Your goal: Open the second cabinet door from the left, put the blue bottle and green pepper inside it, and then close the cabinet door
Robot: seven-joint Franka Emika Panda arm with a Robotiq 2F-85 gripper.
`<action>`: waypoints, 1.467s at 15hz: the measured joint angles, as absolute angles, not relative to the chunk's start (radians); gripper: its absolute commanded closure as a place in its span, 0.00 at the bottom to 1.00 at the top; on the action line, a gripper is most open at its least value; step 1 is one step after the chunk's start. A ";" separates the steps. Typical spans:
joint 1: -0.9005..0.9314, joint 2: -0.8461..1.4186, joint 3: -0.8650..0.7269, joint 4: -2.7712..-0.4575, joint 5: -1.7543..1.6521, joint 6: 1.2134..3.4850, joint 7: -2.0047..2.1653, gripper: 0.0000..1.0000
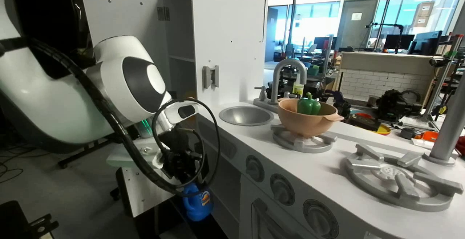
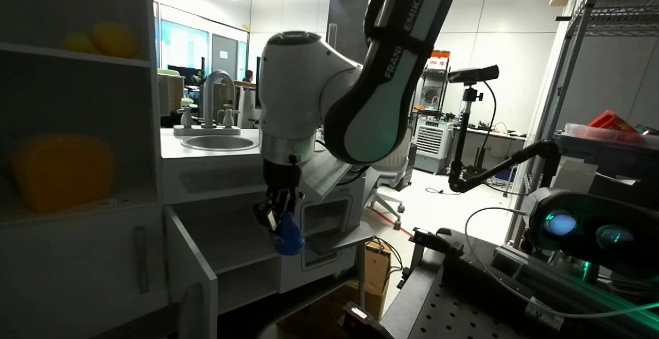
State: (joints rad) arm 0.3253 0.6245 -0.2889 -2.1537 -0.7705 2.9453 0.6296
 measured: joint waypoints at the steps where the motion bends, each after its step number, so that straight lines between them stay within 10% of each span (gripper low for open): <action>1: 0.352 0.650 -0.317 -2.137 -0.786 2.973 0.668 0.78; 22: 0.951 1.330 -0.937 -1.945 -0.559 3.472 1.141 0.78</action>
